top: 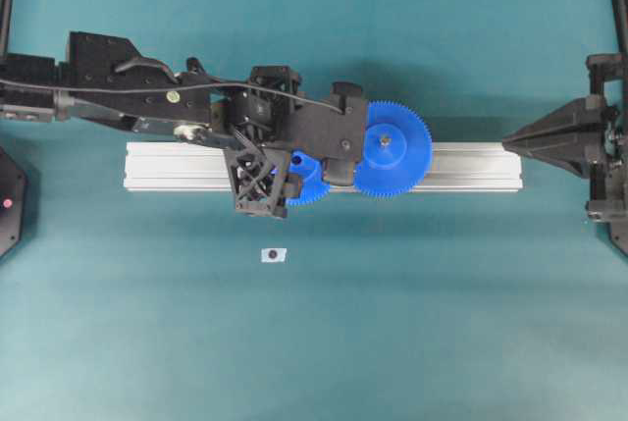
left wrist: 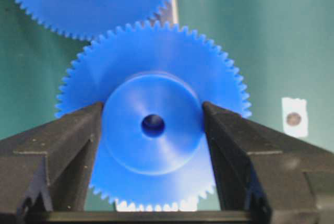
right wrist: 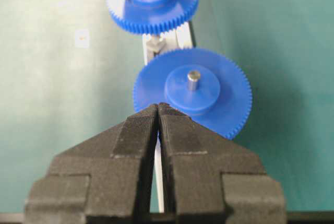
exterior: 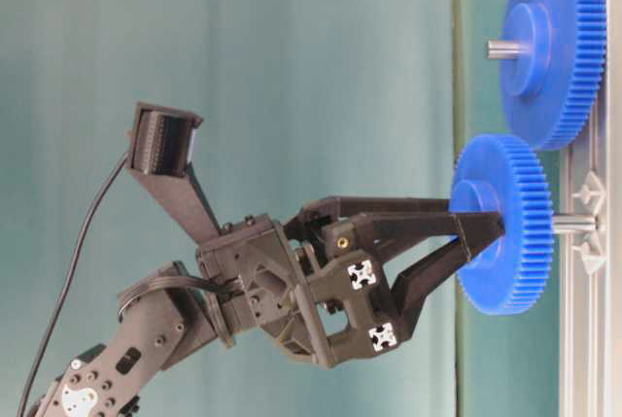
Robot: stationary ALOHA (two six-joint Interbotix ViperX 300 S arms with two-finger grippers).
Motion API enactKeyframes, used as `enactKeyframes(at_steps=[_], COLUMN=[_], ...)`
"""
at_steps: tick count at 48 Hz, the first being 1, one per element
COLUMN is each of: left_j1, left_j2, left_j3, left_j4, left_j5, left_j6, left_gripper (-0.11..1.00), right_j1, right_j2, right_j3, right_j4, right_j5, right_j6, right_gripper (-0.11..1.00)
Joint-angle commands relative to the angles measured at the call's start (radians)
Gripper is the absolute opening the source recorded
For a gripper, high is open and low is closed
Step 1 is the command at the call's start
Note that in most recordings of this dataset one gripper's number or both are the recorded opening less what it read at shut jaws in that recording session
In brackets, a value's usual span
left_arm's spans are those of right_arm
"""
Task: Find the location of the shaft and insert the small gear.
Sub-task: 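Push the gear onto the shaft, meshing teeth with the large gear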
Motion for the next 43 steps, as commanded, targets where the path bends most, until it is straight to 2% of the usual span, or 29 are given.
enactKeyframes(at_steps=[1,31,43], left_j1=[0.002,0.003,0.002], left_j2=[-0.003,-0.067,-0.048], left_j3=[-0.014,0.012,0.006], left_j4=[0.002,0.003,0.002], left_j5=[-0.014,0.057,0.054], left_j6=[-0.003,-0.011,-0.015], left_gripper=[0.65,0.65,0.65], right_j1=[-0.006,-0.006,-0.006], right_j2=[0.003,-0.002,-0.002], right_j3=[-0.009,-0.009,-0.009], right_j4=[-0.002,-0.002,-0.002], right_j5=[-0.005,-0.005,-0.005], right_j6=[0.009,0.009,0.011], right_gripper=[0.10,0.10,0.10])
